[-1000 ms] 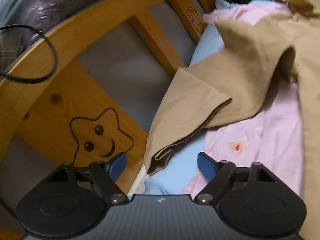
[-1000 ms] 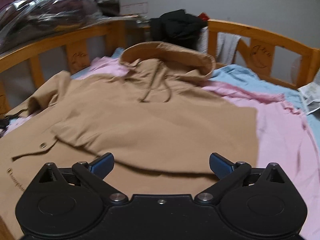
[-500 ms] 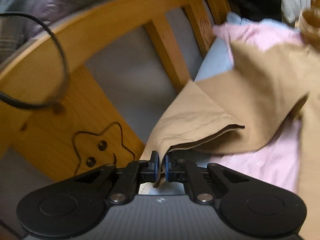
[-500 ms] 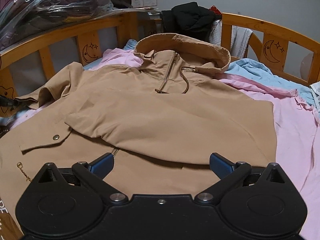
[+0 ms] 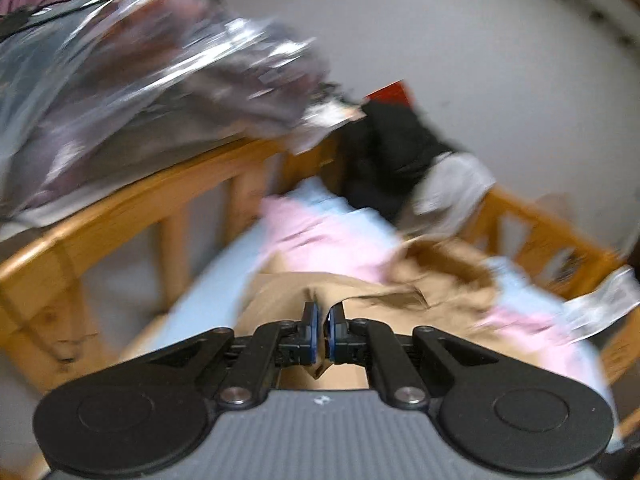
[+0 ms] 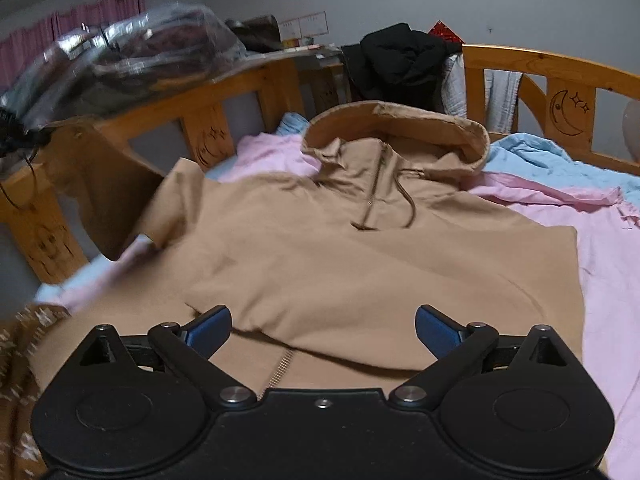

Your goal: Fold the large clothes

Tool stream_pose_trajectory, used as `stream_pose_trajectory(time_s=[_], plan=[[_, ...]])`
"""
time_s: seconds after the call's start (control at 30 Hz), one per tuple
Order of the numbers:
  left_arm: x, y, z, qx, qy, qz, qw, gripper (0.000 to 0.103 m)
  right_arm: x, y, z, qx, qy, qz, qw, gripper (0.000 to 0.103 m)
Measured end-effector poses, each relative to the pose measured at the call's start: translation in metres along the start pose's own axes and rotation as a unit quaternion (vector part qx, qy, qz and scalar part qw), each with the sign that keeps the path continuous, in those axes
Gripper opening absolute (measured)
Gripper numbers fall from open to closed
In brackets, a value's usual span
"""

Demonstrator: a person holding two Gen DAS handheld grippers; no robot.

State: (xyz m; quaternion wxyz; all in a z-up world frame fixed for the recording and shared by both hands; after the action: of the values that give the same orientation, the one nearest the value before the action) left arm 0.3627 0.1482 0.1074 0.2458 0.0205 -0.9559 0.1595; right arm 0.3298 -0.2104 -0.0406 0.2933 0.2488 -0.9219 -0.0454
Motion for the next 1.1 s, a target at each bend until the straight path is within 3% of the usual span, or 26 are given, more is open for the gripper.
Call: stream_pose_trajectory(time_s=[0.1,0.2,0.27,0.37,0.47,0.53,0.67,0.77,0.87,0.9,0.93,0.97,1.07,1.1], plan=[[0.016,-0.046,-0.005,0.007,-0.011,0.071,0.9974,0.004,0.006,-0.002,-0.013,-0.068,-0.002,-0.046,0.997,0.096],[0.017,-0.099,0.007,-0.014,-0.004,0.145,0.9894,0.004,0.015,-0.004,-0.028,-0.166,-0.012,-0.131,0.977,0.096],[0.007,-0.131,0.023,-0.036,0.013,0.186,0.9818,0.004,0.021,-0.009,-0.036,-0.228,-0.025,-0.171,0.958,0.096],[-0.012,-0.171,0.056,-0.072,0.035,0.222,0.9719,0.004,0.030,-0.028,-0.046,-0.327,-0.049,-0.215,0.919,0.096],[-0.034,-0.196,0.098,-0.098,0.073,0.233,0.9647,0.004,0.038,-0.053,-0.045,-0.411,-0.065,-0.235,0.879,0.098],[-0.050,-0.205,0.129,-0.121,0.099,0.231,0.9604,0.004,0.041,-0.067,-0.040,-0.441,-0.065,-0.233,0.864,0.100],[-0.057,-0.213,0.175,-0.147,0.123,0.224,0.9554,0.004,0.035,-0.081,-0.021,-0.456,-0.022,-0.187,0.870,0.100],[-0.060,-0.219,0.191,-0.180,0.130,0.227,0.9482,0.005,0.024,-0.084,-0.007,-0.475,0.002,-0.167,0.864,0.097],[-0.064,-0.224,0.198,-0.200,0.137,0.228,0.9430,0.005,0.011,-0.093,0.002,-0.491,0.006,-0.139,0.860,0.086],[-0.066,-0.226,0.200,-0.203,0.141,0.228,0.9417,0.006,0.009,-0.096,0.008,-0.495,0.009,-0.125,0.860,0.074],[-0.067,-0.225,0.203,-0.205,0.146,0.231,0.9399,0.008,0.005,-0.099,0.011,-0.497,0.018,-0.110,0.861,0.055],[-0.067,-0.226,0.206,-0.206,0.150,0.235,0.9379,0.010,0.000,-0.100,0.014,-0.495,0.028,-0.095,0.863,0.045],[-0.068,-0.220,0.211,-0.201,0.172,0.244,0.9329,0.014,-0.012,-0.103,0.017,-0.468,0.045,-0.060,0.880,0.014],[-0.069,-0.217,0.212,-0.198,0.178,0.246,0.9319,0.024,-0.014,-0.104,0.015,-0.450,0.048,-0.047,0.890,0.004]])
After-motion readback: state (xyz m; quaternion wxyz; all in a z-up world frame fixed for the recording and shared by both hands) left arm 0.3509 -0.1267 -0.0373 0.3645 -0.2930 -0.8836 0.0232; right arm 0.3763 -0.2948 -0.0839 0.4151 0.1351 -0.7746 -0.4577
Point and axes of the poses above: each gripper's, at about its wrist camera, not at the fingertips, and x roughly against the way its jaws point, y to its left, z to its underside, the point moved 7 cm from there along -x, roughly the way its jaws point, and after that the axes turned 5 degrees about -y, right-handed, at the moved point
